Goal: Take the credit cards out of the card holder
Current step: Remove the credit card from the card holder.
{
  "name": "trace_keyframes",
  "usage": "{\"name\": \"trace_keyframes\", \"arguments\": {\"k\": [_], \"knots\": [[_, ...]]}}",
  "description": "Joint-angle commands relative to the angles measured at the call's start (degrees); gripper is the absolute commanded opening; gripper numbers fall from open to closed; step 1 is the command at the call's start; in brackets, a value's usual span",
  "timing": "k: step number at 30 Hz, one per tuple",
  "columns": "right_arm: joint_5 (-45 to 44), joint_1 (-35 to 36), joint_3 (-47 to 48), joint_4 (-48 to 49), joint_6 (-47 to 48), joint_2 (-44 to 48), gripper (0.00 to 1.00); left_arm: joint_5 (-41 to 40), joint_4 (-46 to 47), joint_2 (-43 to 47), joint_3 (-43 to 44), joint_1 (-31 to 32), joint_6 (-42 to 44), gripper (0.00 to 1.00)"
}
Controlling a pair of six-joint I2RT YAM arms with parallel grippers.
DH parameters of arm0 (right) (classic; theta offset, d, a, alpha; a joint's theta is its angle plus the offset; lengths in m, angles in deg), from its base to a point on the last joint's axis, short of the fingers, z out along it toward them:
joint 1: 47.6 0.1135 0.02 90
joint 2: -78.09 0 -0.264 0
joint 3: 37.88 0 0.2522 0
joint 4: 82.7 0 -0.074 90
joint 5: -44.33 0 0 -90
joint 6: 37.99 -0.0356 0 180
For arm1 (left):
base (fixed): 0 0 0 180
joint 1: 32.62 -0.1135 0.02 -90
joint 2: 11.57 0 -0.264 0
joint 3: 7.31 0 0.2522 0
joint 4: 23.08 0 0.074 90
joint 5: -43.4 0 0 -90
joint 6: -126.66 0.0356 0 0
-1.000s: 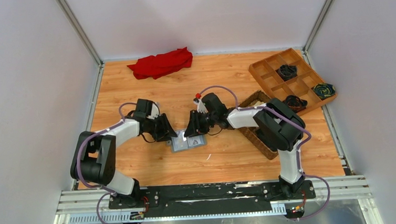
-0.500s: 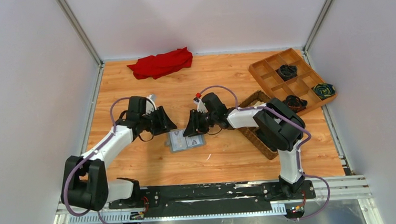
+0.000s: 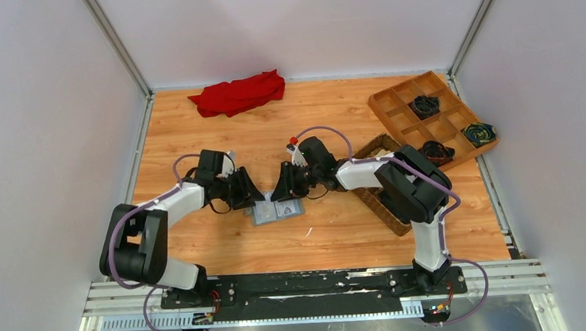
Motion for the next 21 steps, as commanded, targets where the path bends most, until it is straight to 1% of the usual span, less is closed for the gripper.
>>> {"name": "trace_keyframes", "arguments": {"k": [1,3,6,12,17,21], "knots": [[0.87,0.46,-0.55,0.75,-0.30,-0.84,0.41,-4.88,-1.69,-2.87,-1.06,-0.16,0.94,0.47],[0.67,0.58,-0.51,0.31,-0.01,-0.89,0.41,-5.85,-1.78,-3.88,-1.38,-0.29,0.77,0.47],[1.00,0.71,-0.49,0.45,-0.02,-0.95,0.45,-6.62,-2.53,-5.09,-1.40,-0.58,1.06,0.46],[1.03,1.34,0.41,-0.28,0.30,-2.22,0.46,-7.48,-3.63,-6.02,-1.53,-1.28,1.94,0.46],[-2.94,1.39,0.58,-5.59,1.87,-2.77,0.46,-7.00,-3.15,-6.97,-1.47,-1.65,2.49,0.46],[-3.99,1.40,0.58,-8.33,2.36,-3.72,0.46,-5.54,-1.47,-8.60,-2.04,-1.83,2.77,0.46]]}}
